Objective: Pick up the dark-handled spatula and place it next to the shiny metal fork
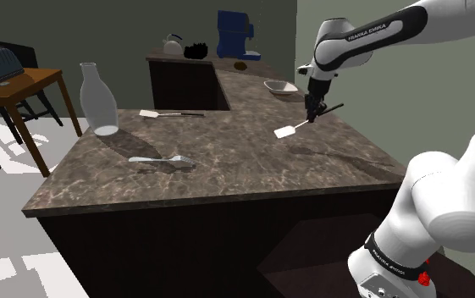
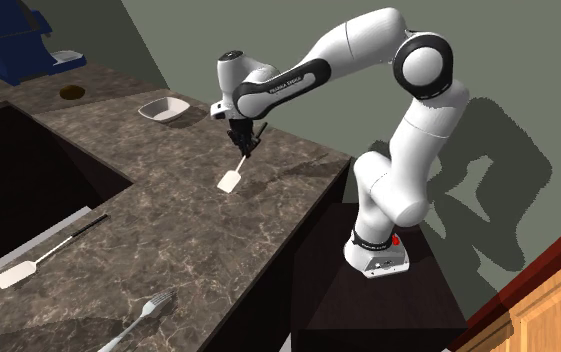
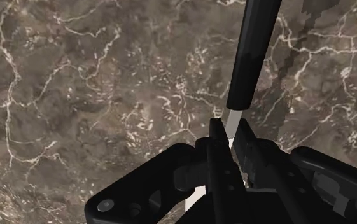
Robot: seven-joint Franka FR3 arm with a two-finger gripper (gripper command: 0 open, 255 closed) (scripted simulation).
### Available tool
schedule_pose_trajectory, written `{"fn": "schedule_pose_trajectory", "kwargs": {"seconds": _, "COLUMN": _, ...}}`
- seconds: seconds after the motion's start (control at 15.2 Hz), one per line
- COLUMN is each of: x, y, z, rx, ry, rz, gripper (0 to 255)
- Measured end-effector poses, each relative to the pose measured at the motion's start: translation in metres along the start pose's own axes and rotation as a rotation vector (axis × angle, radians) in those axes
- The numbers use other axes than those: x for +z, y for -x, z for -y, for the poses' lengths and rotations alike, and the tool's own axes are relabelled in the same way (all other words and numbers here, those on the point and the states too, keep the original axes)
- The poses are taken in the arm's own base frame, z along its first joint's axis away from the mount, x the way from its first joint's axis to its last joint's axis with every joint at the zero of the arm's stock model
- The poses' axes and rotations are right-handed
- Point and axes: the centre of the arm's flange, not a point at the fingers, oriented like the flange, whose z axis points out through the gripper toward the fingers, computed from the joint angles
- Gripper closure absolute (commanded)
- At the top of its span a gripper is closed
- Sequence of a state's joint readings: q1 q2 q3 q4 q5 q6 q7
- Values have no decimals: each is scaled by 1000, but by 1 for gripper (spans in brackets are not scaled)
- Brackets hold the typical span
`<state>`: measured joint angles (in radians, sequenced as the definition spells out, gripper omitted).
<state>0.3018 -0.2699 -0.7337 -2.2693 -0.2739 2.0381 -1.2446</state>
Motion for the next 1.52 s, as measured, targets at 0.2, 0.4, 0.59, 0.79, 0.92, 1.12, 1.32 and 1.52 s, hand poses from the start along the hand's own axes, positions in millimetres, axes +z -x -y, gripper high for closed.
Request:
{"fn": "schedule_pose_trajectory", "kwargs": {"seconds": 0.2, "x": -2, "y": -36, "z": 13, "rx": 1, "ry": 0, "rz": 0, "gripper": 255}}
{"fn": "schedule_pose_trajectory", "kwargs": {"seconds": 0.4, "x": -5, "y": -74, "z": 29, "rx": 0, "ry": 0, "rz": 0, "gripper": 255}}
{"fn": "schedule_pose_trajectory", "kwargs": {"seconds": 0.59, "x": -6, "y": -109, "z": 49, "rx": 0, "ry": 0, "rz": 1, "gripper": 255}}
{"fn": "schedule_pose_trajectory", "kwargs": {"seconds": 0.79, "x": -10, "y": -144, "z": 65, "rx": 1, "ry": 1, "rz": 1, "gripper": 255}}
{"fn": "schedule_pose_trajectory", "kwargs": {"seconds": 0.92, "x": -10, "y": -169, "z": 75, "rx": 1, "ry": 1, "rz": 1, "gripper": 255}}
{"fn": "schedule_pose_trajectory", "kwargs": {"seconds": 1.12, "x": -13, "y": -207, "z": 93, "rx": 1, "ry": 0, "rz": 1, "gripper": 255}}
{"fn": "schedule_pose_trajectory", "kwargs": {"seconds": 1.32, "x": -14, "y": -240, "z": 106, "rx": 1, "ry": 1, "rz": 1, "gripper": 255}}
{"fn": "schedule_pose_trajectory", "kwargs": {"seconds": 1.52, "x": -18, "y": -272, "z": 122, "rx": 1, "ry": 1, "rz": 1, "gripper": 255}}
